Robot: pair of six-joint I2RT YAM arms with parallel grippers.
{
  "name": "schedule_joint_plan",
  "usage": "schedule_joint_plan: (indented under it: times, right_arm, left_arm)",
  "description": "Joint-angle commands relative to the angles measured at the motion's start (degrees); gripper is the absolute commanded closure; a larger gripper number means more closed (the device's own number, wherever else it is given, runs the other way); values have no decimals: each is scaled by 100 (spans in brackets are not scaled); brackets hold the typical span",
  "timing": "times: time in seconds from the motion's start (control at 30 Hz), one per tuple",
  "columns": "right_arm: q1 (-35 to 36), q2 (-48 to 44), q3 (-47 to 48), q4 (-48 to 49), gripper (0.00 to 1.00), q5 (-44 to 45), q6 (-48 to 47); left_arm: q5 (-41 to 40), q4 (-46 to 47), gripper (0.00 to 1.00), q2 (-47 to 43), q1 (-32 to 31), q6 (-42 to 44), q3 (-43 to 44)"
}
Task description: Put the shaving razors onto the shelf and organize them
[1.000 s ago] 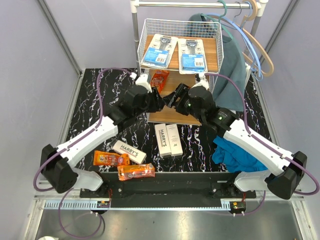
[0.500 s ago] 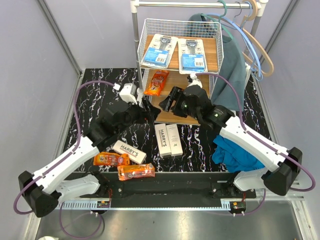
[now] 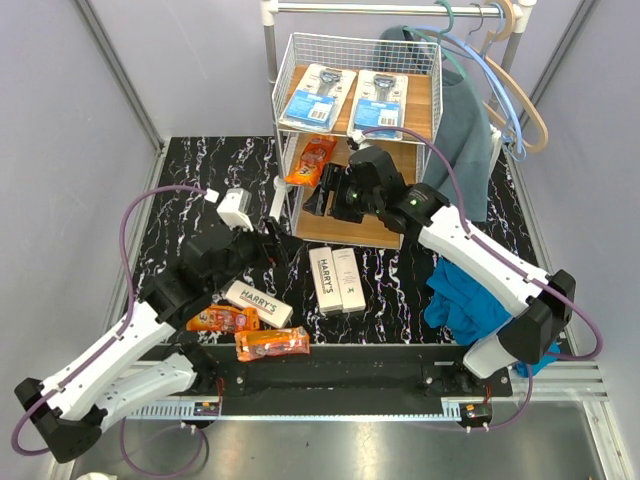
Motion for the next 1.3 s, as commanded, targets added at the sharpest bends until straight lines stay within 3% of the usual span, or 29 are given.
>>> schedule_joint_plan:
  times: [0.0,0.33,0.63,0.87,1.1,1.27]
  right_arm:
    - [-118,-335,-86,142,28,-283,-100]
    - [-118,-1496,-1248,292,25,-520,-21]
    - [127,-1638,-2188,257,25,-1320,-144]
    - [1760,-277,-2312,624,25,-1074,-170]
    - [2219,1321,-1961,1074,24,-1109,-337]
    - [2351,1956,-1776,1267,24,-1135,-434]
  left_arm:
    - [-279,-214,5,-297,-28,100,-117]
    - [-631,-970,1,-95,-19,-278,-319]
    - [-517,-1672,1,-33,-19,-1912,-1145]
    - [-201,-1857,1,-516,323,-2326,-1559]
    - [-34,-2376,1,-658,1288,-1641,-962]
    - [441,-2376,1,-719,1835,-1272,-681]
